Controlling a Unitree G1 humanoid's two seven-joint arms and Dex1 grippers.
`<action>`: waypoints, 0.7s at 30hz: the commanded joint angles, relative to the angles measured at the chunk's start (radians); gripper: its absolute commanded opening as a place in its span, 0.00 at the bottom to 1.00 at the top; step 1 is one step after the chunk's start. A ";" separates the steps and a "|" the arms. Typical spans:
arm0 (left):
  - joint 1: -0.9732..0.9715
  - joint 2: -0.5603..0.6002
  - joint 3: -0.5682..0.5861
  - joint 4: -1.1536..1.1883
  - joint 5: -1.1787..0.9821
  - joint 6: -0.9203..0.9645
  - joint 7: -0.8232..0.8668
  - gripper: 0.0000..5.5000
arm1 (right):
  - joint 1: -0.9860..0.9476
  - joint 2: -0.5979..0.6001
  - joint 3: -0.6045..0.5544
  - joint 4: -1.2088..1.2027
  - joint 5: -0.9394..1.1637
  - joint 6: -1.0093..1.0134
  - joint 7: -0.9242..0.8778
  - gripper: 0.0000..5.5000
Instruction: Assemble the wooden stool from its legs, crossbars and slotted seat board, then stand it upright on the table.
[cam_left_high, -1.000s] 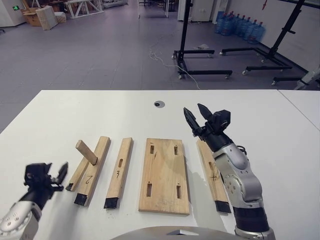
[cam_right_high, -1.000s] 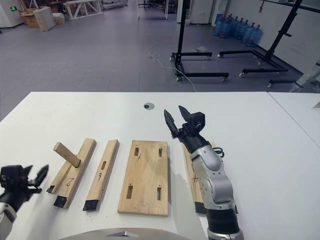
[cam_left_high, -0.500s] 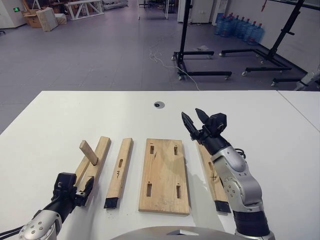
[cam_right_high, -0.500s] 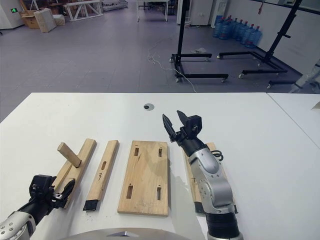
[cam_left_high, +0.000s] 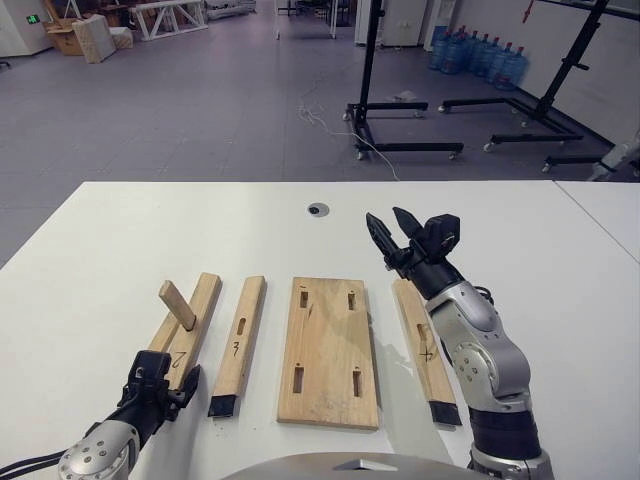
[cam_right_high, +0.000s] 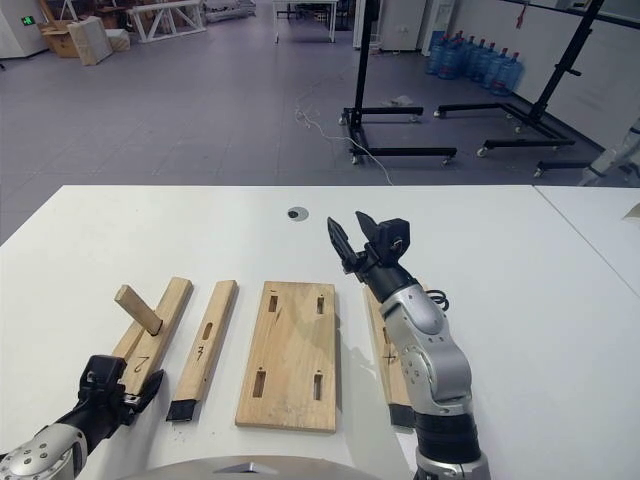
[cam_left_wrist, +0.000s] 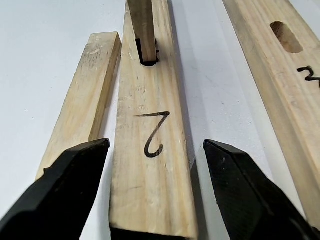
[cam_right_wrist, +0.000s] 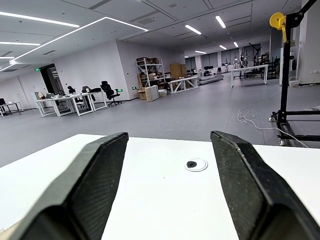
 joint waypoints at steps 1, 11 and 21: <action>-0.005 -0.009 0.018 0.019 0.013 0.077 0.029 0.54 | -0.013 -0.003 -0.016 -0.003 0.006 0.018 -0.009 0.55; -0.001 -0.073 0.023 0.127 -0.019 0.081 0.035 0.37 | -0.040 -0.025 -0.013 0.051 -0.009 0.033 0.010 0.55; -0.232 -0.156 0.079 0.175 -0.190 -0.048 -0.016 0.37 | -0.199 -0.005 -0.159 0.214 0.082 0.020 -0.003 0.55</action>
